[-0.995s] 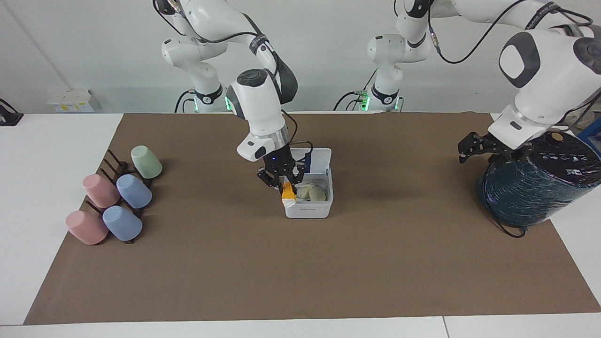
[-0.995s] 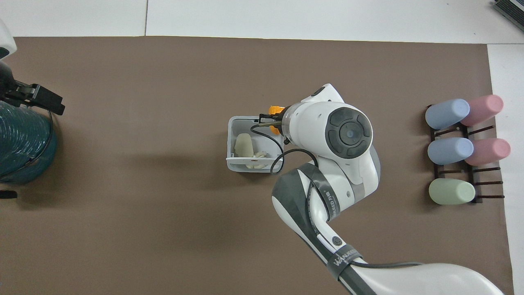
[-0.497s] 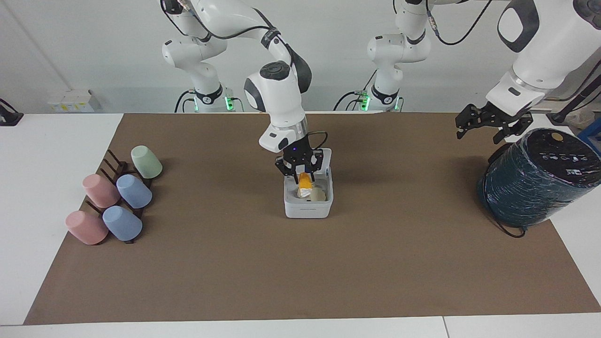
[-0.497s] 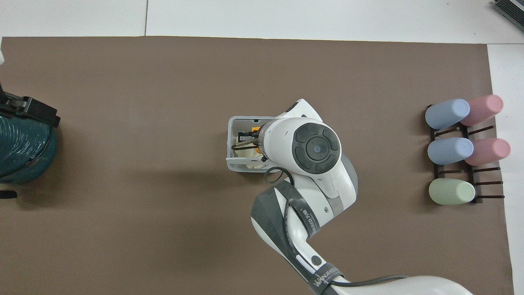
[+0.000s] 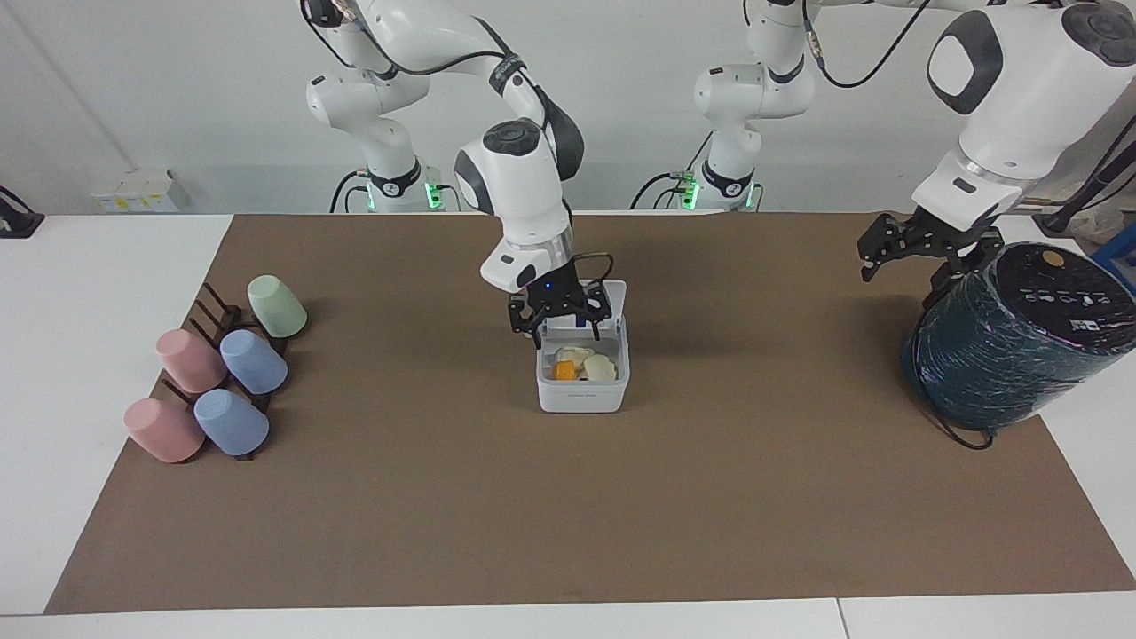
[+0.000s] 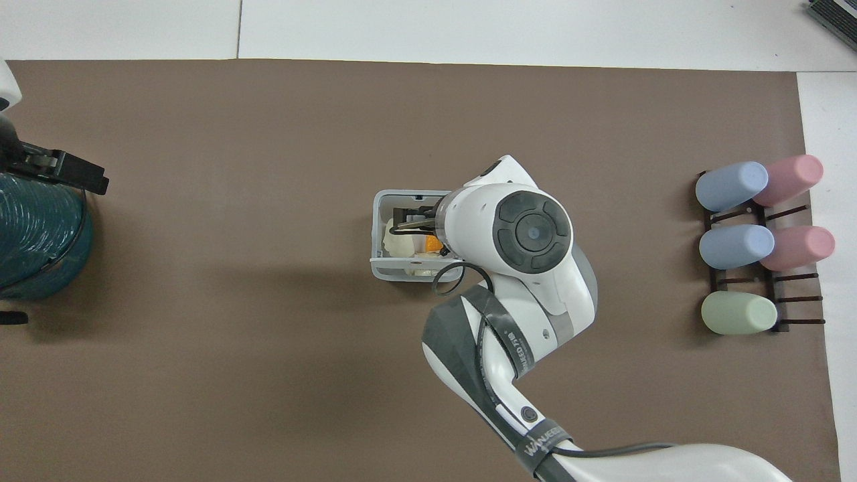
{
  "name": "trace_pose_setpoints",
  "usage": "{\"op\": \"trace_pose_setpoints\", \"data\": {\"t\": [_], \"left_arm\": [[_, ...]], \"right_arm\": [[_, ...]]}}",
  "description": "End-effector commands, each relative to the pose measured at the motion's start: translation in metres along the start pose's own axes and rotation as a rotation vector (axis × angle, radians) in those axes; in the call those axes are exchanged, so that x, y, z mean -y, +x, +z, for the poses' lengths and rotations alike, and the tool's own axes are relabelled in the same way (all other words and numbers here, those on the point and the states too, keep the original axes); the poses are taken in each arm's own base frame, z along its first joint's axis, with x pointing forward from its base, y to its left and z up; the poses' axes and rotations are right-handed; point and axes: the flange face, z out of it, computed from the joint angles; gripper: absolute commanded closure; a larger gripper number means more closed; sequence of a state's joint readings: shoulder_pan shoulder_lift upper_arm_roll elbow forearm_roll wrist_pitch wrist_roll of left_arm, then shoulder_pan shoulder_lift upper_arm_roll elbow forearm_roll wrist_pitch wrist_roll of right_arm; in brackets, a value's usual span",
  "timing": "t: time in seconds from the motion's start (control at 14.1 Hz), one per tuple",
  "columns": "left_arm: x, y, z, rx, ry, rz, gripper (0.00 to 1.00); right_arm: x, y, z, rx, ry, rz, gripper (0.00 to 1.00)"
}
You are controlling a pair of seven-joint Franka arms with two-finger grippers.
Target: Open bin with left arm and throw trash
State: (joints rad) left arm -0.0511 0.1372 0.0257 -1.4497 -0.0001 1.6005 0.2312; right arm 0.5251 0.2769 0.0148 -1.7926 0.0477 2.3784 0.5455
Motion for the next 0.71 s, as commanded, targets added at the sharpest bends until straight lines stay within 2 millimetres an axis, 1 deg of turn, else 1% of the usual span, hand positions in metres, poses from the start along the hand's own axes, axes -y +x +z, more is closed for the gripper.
{"op": "trace_pose_setpoints", "data": {"t": [0.0,0.14,0.28,0.36,0.5,0.64], "left_arm": [[-0.002,-0.008,-0.002,-0.013,0.029,-0.013,0.00],[-0.001,-0.009,-0.003,-0.014,0.030,-0.015,0.00],[0.000,-0.009,-0.002,-0.013,0.029,-0.016,0.00],[0.002,-0.009,-0.002,-0.012,0.029,-0.019,0.00],[-0.002,-0.008,-0.002,-0.013,0.029,-0.009,0.00],[-0.004,-0.008,-0.002,-0.013,0.029,0.001,0.00]], "right_arm": [[-0.043,-0.001,-0.019,0.000,-0.034,0.006,0.00],[-0.075,-0.003,-0.030,0.002,-0.052,0.033,0.00],[-0.114,0.000,-0.049,-0.004,-0.068,0.031,0.00],[-0.131,-0.001,-0.062,0.003,-0.080,0.025,0.00],[-0.173,0.008,-0.096,0.014,-0.107,0.055,0.00],[-0.208,0.019,-0.121,0.003,-0.120,0.072,0.00]]}}
